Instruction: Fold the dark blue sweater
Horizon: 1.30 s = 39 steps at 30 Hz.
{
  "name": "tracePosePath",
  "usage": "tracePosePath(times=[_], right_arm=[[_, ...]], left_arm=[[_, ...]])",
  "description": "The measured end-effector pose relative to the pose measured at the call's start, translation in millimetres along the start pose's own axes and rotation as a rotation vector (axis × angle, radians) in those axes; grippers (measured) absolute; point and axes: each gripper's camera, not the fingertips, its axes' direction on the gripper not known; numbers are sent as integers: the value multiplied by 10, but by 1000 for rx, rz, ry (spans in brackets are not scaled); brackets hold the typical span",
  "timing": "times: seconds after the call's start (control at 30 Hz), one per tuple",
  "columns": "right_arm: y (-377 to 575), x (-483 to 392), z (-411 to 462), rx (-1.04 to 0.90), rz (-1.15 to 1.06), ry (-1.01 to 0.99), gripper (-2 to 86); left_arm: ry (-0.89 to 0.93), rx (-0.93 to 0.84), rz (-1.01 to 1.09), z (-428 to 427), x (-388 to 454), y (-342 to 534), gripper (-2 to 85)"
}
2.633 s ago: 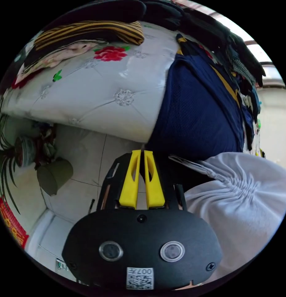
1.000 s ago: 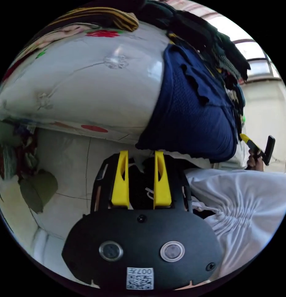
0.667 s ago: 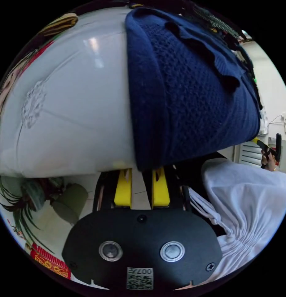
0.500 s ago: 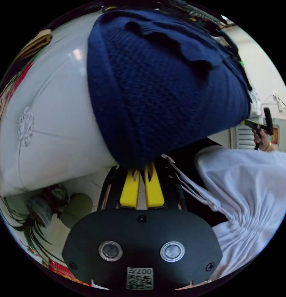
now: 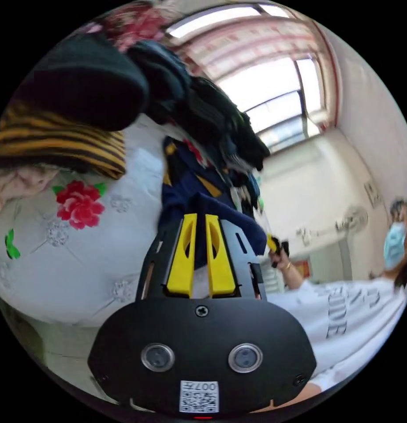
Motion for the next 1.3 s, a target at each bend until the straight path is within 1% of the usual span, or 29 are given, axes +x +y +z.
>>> tracePosePath(times=[0.03,0.1,0.13,0.17,0.23,0.27,0.33,0.37,0.43,0.47,0.53,0.57,0.63,0.67,0.7,0.73,0.77,0.8,0.83,0.87,0.93,0.97,1.03,1.07,1.13,1.2,1.3], right_arm=[[-108,42,61,29,36,17,52],[-203,71,184,6,70,32,63],[-210,21,247,-9,41,69,68],[-204,-17,274,-16,16,101,71],[-147,-228,397,-47,-137,269,81],[-131,-284,441,-55,-179,313,84],[-88,-526,698,-119,-383,470,90],[-82,-580,784,-146,-429,505,91],[-45,-760,1184,-289,-621,593,84],[-32,-788,1285,-328,-661,605,81],[1,-791,1654,-483,-755,664,51],[2,-766,1724,-515,-761,676,41],[-51,-651,1873,-607,-752,674,12],[-86,-640,1867,-607,-742,656,8],[-185,-634,1815,-584,-710,616,5],[-308,-644,1719,-542,-678,570,2],[-378,-653,1657,-511,-659,549,1],[-534,-670,1514,-439,-620,503,0],[-708,-675,1362,-366,-574,450,-1],[-803,-670,1284,-329,-549,423,-1],[-1166,-609,1029,-196,-448,337,0],[-1252,-590,985,-169,-429,321,0],[-1565,-492,923,-105,-348,314,4],[-1631,-458,937,-99,-327,328,5],[-1815,-281,1028,-78,-236,397,14],[-1857,-150,1078,-101,-170,434,20],[-1698,-75,986,-110,-159,434,27]], left_arm=[[26,45,-104,46,-127,-66,65],[55,30,-171,149,-170,-122,78],[12,21,-157,187,-103,-123,82],[-24,17,-137,199,-51,-118,83],[-193,-11,-55,263,155,-90,86],[-228,-19,-43,288,191,-90,88],[-321,-65,-8,426,290,-158,98],[-337,-80,0,468,310,-193,100],[-391,-117,63,646,440,-371,108],[-399,-124,94,696,492,-419,110],[-448,-195,263,971,734,-582,108],[-468,-225,307,1060,789,-608,102],[-567,-386,446,1475,908,-655,69],[-601,-433,462,1576,904,-658,58],[-651,-499,493,1726,898,-659,28],[-636,-462,534,1722,947,-695,9],[-618,-469,525,1720,953,-739,6],[-561,-494,482,1694,949,-849,1],[-491,-466,454,1604,969,-957,-2],[-460,-436,442,1540,984,-1010,-2],[-339,-325,367,1275,995,-1251,-1],[-306,-299,345,1217,982,-1317,-1],[-215,-197,185,1084,811,-1608,11],[-207,-176,122,1085,736,-1679,17],[-193,-174,-85,1215,432,-1887,58],[-225,-185,-169,1289,317,-1916,68],[-299,-184,-105,1284,451,-1775,83]])
